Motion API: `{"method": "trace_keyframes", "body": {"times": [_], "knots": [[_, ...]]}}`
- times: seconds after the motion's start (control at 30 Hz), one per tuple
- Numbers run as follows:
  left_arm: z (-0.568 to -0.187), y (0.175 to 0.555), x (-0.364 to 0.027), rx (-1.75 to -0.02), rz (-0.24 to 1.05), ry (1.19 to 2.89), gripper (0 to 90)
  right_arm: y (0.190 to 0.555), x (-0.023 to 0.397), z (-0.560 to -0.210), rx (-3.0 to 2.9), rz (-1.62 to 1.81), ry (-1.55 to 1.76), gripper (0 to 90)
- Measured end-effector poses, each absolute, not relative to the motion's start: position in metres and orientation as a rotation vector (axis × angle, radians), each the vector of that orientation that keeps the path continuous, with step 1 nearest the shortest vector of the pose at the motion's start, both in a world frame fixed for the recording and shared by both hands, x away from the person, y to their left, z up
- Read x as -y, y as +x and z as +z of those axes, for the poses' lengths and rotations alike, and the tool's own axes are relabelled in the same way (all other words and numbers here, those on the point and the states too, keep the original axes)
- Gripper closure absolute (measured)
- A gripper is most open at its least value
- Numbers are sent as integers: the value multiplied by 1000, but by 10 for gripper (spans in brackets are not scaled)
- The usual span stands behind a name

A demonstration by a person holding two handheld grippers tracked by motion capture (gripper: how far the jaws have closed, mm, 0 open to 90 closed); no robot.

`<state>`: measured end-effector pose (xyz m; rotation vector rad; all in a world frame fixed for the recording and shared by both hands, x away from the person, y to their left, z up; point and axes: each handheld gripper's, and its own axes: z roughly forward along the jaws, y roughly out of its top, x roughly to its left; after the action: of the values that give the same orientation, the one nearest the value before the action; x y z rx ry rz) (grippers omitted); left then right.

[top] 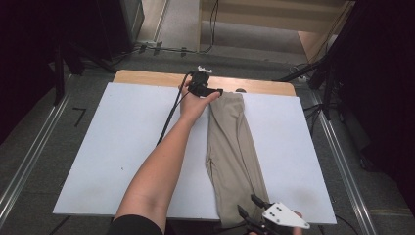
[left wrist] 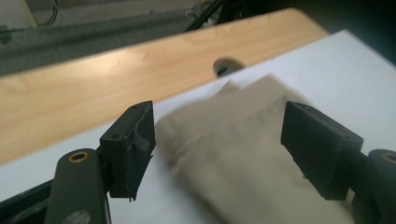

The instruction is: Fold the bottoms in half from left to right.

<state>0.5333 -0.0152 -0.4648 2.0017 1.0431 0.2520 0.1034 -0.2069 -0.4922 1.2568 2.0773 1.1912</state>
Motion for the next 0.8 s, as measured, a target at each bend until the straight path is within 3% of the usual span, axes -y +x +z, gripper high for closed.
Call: {"method": "trace_keyframes", "body": {"times": [0.27,0.43,0.53,0.67,0.7,0.8], "knots": [[-498,530,14,-1105,200,2069,325,142,149,-510,-2207,1061,1219,371],[-506,525,24,-1084,233,2104,387,158,143,-523,-2199,948,1287,375],[-505,522,29,-1088,280,2129,523,159,149,-522,-2212,956,1289,529],[-505,521,29,-1071,192,2135,792,161,152,-522,-2264,970,1220,774],[-505,520,29,-1065,177,2135,828,162,151,-521,-2274,965,1212,825],[-502,518,26,-1053,171,2125,858,169,153,-517,-2321,954,1239,859]]}}
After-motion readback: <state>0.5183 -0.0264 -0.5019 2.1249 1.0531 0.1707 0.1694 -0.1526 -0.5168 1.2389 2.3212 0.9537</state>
